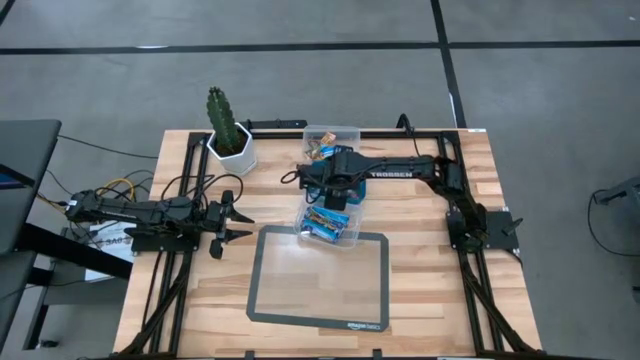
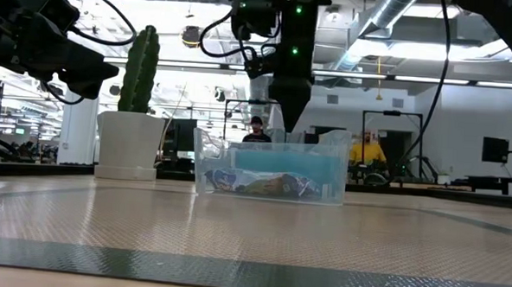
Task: Pick and place Granola Bars by type
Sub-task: Return to Home Position
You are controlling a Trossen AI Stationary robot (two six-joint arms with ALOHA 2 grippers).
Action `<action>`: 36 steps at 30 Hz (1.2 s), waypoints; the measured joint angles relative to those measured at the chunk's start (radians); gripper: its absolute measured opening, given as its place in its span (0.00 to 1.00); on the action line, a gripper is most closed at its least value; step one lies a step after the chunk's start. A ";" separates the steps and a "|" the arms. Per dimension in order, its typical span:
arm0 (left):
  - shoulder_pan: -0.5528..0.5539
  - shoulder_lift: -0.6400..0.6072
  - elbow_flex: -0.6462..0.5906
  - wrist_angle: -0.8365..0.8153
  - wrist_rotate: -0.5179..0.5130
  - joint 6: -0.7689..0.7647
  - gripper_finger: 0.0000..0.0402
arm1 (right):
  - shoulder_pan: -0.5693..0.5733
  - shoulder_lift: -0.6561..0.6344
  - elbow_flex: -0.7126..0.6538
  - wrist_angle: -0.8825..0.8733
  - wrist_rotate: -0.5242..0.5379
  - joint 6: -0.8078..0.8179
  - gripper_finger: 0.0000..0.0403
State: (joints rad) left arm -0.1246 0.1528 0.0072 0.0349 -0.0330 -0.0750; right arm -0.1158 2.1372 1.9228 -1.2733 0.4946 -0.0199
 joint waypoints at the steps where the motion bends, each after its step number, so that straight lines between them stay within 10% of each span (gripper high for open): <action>1: 0.000 0.000 0.000 0.000 0.000 0.000 0.36 | 0.006 0.000 0.000 0.005 0.001 -0.006 0.62; 8: 0.000 0.000 0.000 0.000 0.000 0.000 0.36 | 0.080 -0.182 -0.162 0.192 -0.045 -0.006 0.62; 26: 0.000 0.000 0.000 0.000 0.000 0.000 0.36 | 0.288 -1.045 -1.312 1.075 -0.362 0.192 0.62; 36: 0.000 0.000 0.000 0.000 0.000 0.000 0.36 | 0.338 -1.234 -1.670 1.559 -0.474 0.230 0.62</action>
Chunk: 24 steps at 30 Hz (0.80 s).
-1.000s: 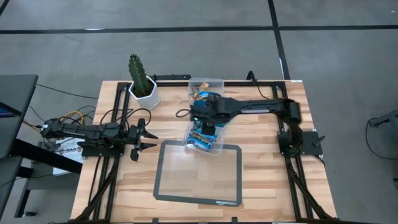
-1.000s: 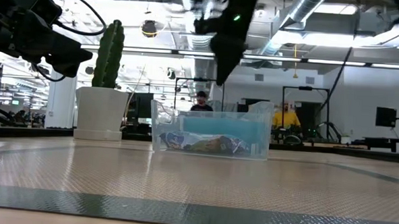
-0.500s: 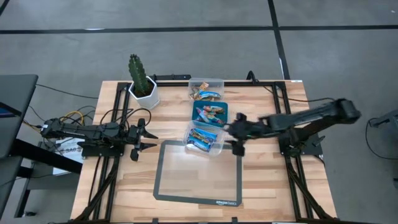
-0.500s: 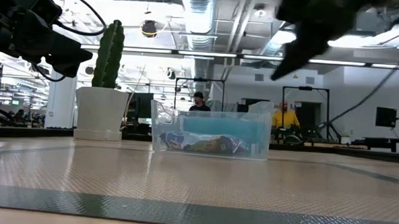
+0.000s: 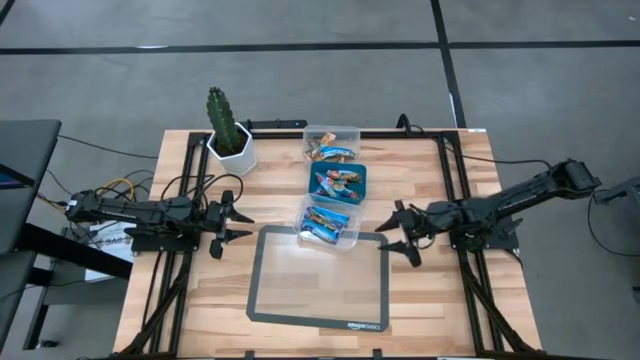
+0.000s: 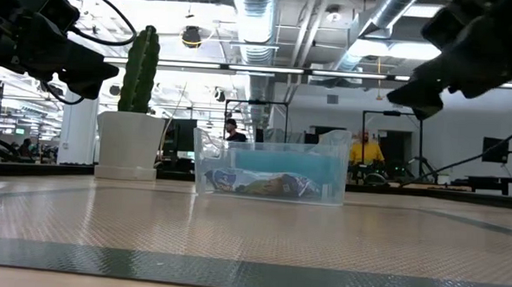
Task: Pick and place Granola Bars by type
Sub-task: Return to Home Position
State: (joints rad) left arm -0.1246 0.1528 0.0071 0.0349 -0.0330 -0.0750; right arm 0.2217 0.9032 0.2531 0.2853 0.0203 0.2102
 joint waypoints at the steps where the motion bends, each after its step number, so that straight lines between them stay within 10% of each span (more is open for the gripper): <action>1: 0.000 0.000 0.000 0.000 0.000 0.000 0.36 | 0.002 -0.007 -0.027 0.050 -0.021 0.000 0.62; 24: 0.000 0.000 0.000 0.000 0.000 0.000 0.36 | -0.018 -0.215 -0.246 0.205 -0.120 -0.026 0.62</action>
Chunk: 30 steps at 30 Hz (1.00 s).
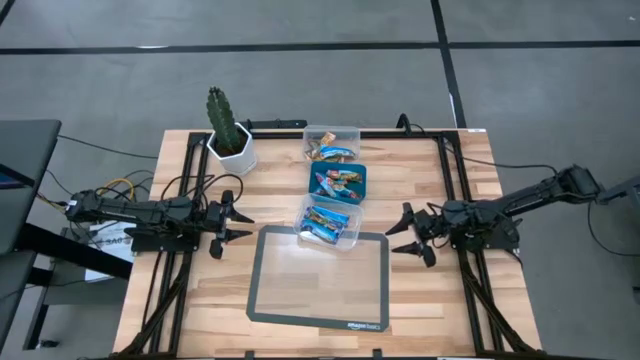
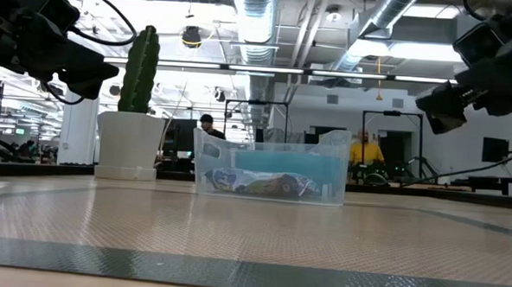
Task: Pick and place Granola Bars by type
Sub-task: Return to Home Position
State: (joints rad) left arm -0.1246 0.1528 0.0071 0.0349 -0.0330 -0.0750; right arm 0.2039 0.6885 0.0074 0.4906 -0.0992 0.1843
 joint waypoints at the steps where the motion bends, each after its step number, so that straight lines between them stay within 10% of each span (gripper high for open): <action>1: 0.000 0.000 0.000 0.000 0.000 0.000 0.36 | -0.005 -0.019 0.000 -0.033 -0.008 -0.001 0.62; 12: 0.000 0.000 0.000 0.000 0.000 0.000 0.36 | -0.103 -0.275 -0.001 -0.469 0.042 0.033 0.62; 30: 0.000 0.000 0.000 0.000 0.000 0.000 0.36 | -0.167 -0.309 0.000 -0.480 0.100 0.033 0.62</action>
